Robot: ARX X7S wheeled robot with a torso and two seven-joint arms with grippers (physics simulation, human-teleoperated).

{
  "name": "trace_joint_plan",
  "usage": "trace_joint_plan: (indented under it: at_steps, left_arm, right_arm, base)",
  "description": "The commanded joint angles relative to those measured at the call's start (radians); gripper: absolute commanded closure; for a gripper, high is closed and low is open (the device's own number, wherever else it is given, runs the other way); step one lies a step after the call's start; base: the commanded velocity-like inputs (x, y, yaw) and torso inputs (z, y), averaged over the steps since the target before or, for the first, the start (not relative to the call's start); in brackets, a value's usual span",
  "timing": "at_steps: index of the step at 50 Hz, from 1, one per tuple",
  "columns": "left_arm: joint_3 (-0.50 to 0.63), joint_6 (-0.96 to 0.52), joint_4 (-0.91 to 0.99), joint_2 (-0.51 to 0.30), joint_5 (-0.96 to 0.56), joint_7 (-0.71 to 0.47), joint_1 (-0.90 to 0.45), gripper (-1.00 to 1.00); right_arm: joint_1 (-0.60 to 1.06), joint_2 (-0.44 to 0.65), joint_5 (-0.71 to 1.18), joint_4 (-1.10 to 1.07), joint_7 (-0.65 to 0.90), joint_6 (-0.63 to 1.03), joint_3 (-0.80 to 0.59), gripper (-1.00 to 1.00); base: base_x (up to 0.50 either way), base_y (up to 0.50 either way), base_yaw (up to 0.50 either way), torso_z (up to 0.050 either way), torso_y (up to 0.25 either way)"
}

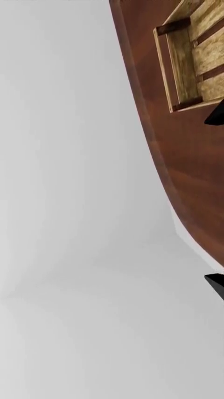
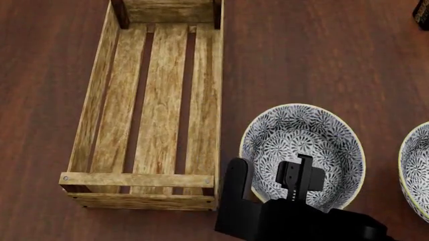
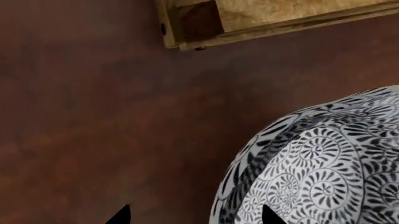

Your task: Stack the left bowl on the right bowl and place them in the tray.

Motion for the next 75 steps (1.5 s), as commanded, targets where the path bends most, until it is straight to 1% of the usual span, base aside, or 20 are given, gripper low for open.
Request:
trace_joint_plan:
  at_steps: [1, 2, 3, 14, 31, 42, 48, 51, 54, 59, 64, 72, 75]
  left_arm:
    - [0.015, -0.035, 0.0, 0.0, 0.01, 0.011, -0.034, -1.0]
    - [0.015, -0.035, 0.0, 0.0, 0.01, 0.012, -0.034, -1.0]
    - [0.015, -0.033, 0.0, 0.0, 0.01, 0.011, -0.032, -1.0]
    - [0.014, -0.031, 0.0, 0.0, 0.006, 0.012, -0.03, -1.0]
    - [0.002, 0.025, 0.0, 0.0, 0.0, 0.001, 0.009, -1.0]
    - [0.009, 0.025, 0.0, 0.0, 0.008, 0.002, 0.007, -1.0]
    - [0.013, 0.02, 0.0, 0.0, 0.009, 0.005, 0.002, -1.0]
    - [0.009, 0.041, 0.0, 0.0, 0.008, -0.003, 0.023, -1.0]
    - [0.004, 0.051, 0.0, 0.0, 0.005, -0.007, 0.032, -1.0]
    - [0.01, 0.022, 0.0, 0.0, 0.006, 0.007, 0.002, -1.0]
    - [-0.002, 0.03, 0.0, 0.0, -0.011, 0.011, 0.007, -1.0]
    - [0.009, 0.008, 0.0, 0.0, -0.007, 0.027, -0.026, -1.0]
    - [0.008, 0.005, 0.0, 0.0, -0.01, 0.032, -0.032, -1.0]
  right_arm:
    - [-0.022, -0.004, -0.016, 0.045, 0.002, -0.014, -0.019, -1.0]
    - [-0.022, -0.005, -0.016, 0.047, 0.003, -0.015, -0.019, -1.0]
    - [-0.021, -0.003, -0.015, 0.044, 0.003, -0.013, -0.019, 1.0]
    - [-0.014, -0.003, -0.018, 0.039, 0.017, -0.007, -0.007, 1.0]
    - [0.083, 0.063, 0.022, -0.131, 0.035, 0.065, 0.068, 1.0]
    - [0.14, 0.094, 0.027, -0.195, 0.046, 0.085, 0.108, 1.0]
    - [0.186, 0.108, 0.032, -0.225, 0.029, 0.103, 0.119, 1.0]
    - [0.256, 0.121, 0.021, -0.236, -0.008, 0.111, 0.118, 1.0]
    - [0.292, 0.122, 0.02, -0.242, -0.024, 0.12, 0.123, 1.0]
    - [0.347, 0.135, 0.018, -0.247, -0.048, 0.13, 0.136, 1.0]
    - [0.389, 0.154, 0.032, -0.254, -0.069, 0.153, 0.158, 1.0]
    - [0.469, 0.202, 0.034, -0.283, -0.099, 0.213, 0.16, 1.0]
    - [0.493, 0.224, 0.02, -0.275, -0.114, 0.211, 0.148, 1.0]
  base:
    - [0.0, 0.0, 0.0, 0.0, 0.0]
    - [0.0, 0.0, 0.0, 0.0, 0.0]
    - [0.0, 0.0, 0.0, 0.0, 0.0]
    - [0.0, 0.0, 0.0, 0.0, 0.0]
    - [0.0, 0.0, 0.0, 0.0, -0.001]
    - [0.0, 0.0, 0.0, 0.0, 0.0]
    - [0.0, 0.0, 0.0, 0.0, 0.0]
    - [0.0, 0.0, 0.0, 0.0, 0.0]
    - [0.0, 0.0, 0.0, 0.0, 0.0]
    - [0.0, 0.0, 0.0, 0.0, 0.0]
    - [0.0, 0.0, 0.0, 0.0, 0.0]
    - [0.0, 0.0, 0.0, 0.0, 0.0]
    - [0.0, 0.0, 0.0, 0.0, 0.0]
